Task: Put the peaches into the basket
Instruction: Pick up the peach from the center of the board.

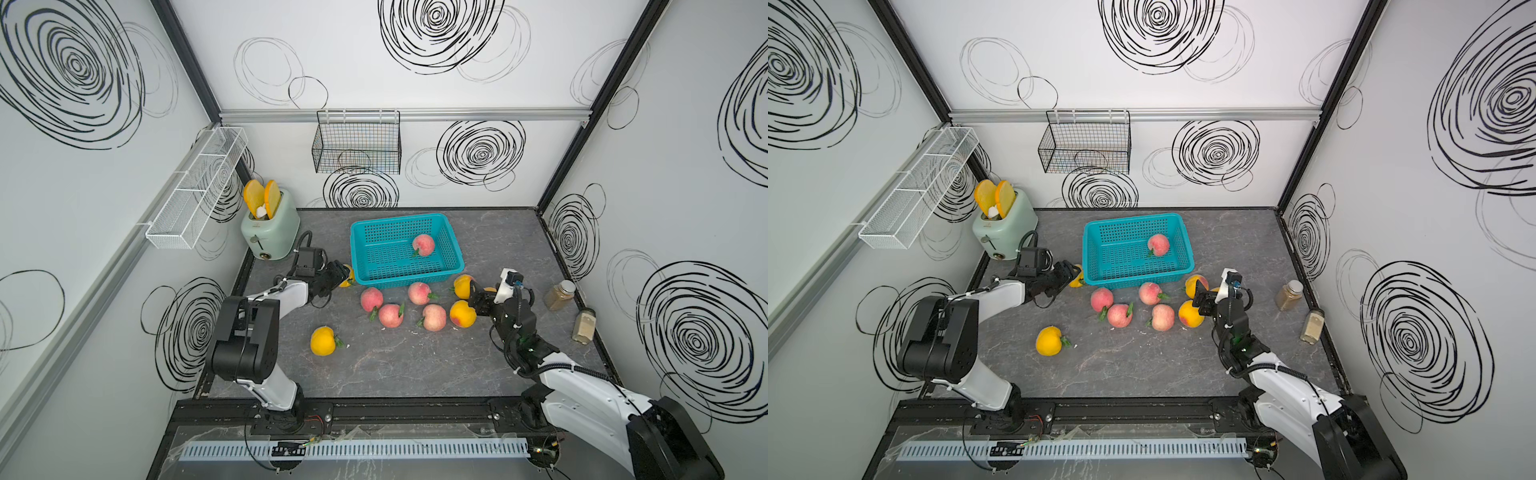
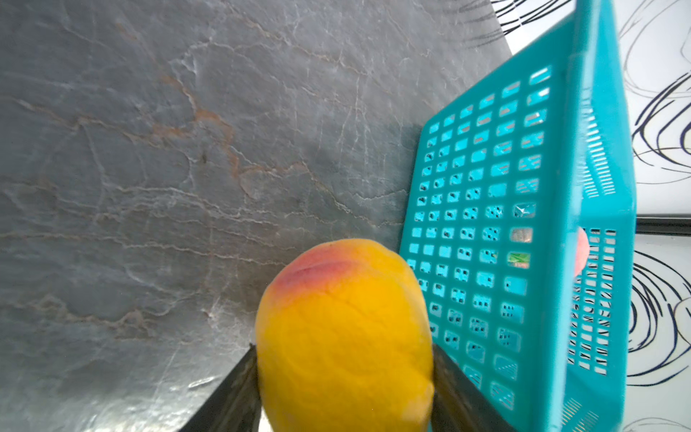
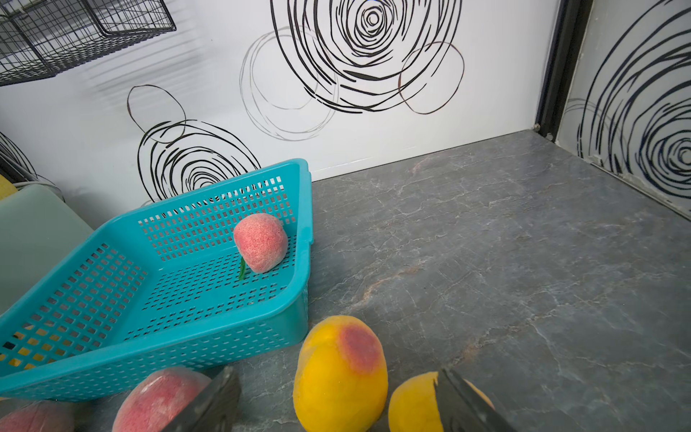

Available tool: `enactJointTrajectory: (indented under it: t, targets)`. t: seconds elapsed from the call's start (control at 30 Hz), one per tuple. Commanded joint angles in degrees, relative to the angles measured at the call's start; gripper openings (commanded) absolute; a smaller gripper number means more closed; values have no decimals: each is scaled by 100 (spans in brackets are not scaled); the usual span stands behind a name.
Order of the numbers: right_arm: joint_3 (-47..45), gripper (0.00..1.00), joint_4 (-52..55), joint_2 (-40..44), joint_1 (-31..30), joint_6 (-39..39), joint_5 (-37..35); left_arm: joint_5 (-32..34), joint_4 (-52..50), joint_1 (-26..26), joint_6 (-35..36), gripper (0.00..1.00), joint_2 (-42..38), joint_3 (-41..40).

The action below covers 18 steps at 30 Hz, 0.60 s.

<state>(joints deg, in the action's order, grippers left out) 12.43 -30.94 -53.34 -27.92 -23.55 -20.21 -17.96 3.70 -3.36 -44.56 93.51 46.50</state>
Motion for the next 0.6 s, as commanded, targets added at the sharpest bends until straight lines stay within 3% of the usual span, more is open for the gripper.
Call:
enactJointTrajectory:
  t: [0.0,0.57]
  targets:
    - [-26,85,-139,8,8,-18,-98,-55,262,67,120,49,-170,-105]
    - [-58,85,-242,-36,1,-62,-51,39,-60,615,565,49,-1144,-381]
